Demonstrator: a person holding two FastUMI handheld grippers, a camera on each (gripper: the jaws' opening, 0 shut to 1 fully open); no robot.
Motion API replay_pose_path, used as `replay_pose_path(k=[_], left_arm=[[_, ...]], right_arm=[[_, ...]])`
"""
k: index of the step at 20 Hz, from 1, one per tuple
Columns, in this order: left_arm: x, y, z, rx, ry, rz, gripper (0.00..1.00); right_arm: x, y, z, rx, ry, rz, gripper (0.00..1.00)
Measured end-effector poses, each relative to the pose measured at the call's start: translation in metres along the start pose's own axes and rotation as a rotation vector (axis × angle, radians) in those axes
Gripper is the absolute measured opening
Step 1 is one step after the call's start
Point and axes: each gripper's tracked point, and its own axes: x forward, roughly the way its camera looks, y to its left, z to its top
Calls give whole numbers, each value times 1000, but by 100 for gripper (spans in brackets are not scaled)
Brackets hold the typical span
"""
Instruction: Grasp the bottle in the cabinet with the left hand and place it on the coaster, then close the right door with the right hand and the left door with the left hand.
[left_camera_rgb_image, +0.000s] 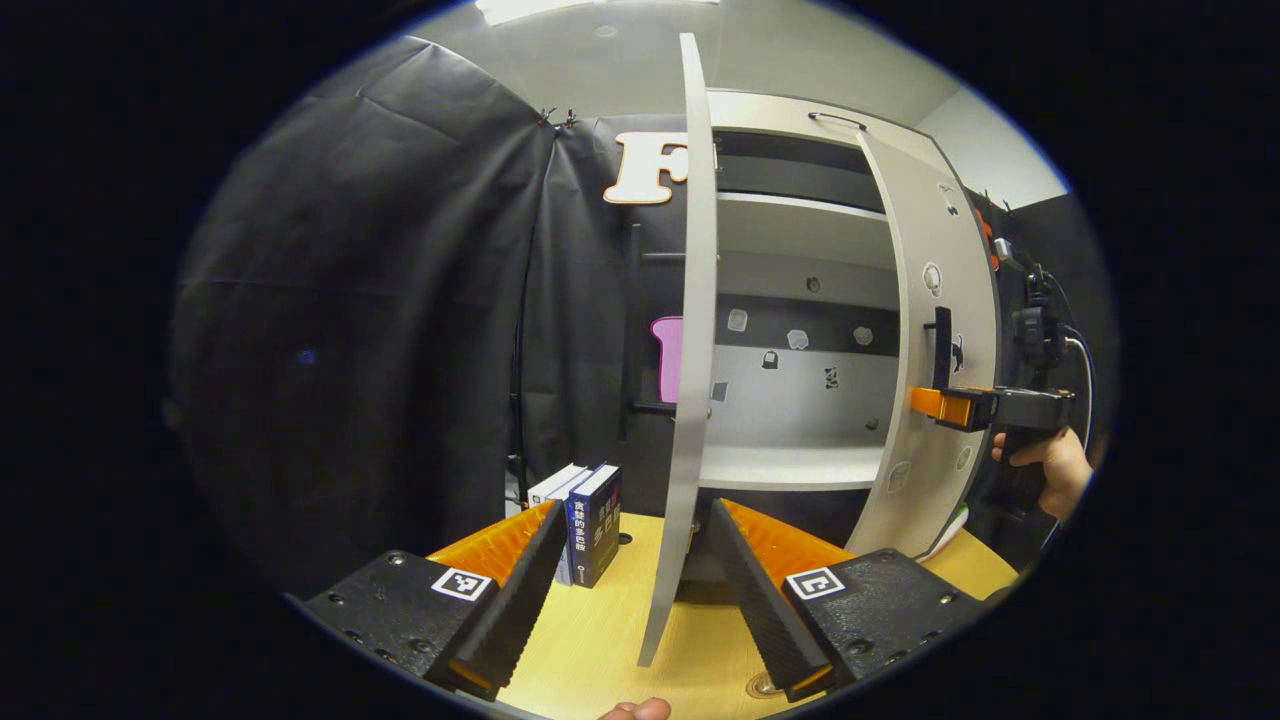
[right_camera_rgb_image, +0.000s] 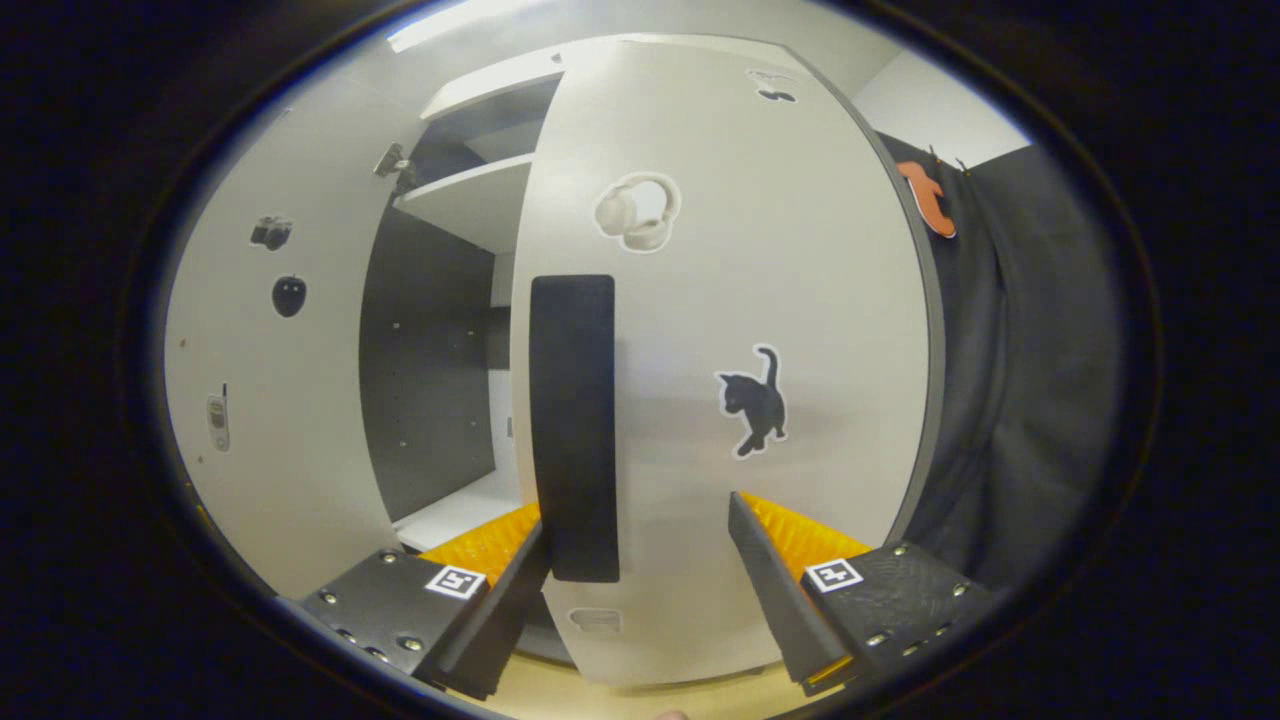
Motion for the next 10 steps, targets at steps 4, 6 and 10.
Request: replay_pose_path(k=[4, 6, 10], left_arm=[[3, 6, 1, -1, -6, -9, 92], [7, 13, 1, -3, -1, -8, 91], [7, 21, 1, -20, 4, -8, 92]], right_arm=[[5, 1, 0, -2, -6, -39, 100], [5, 1, 0, -17, -13, -64, 96], [9, 3, -6, -25, -13, -105, 100]])
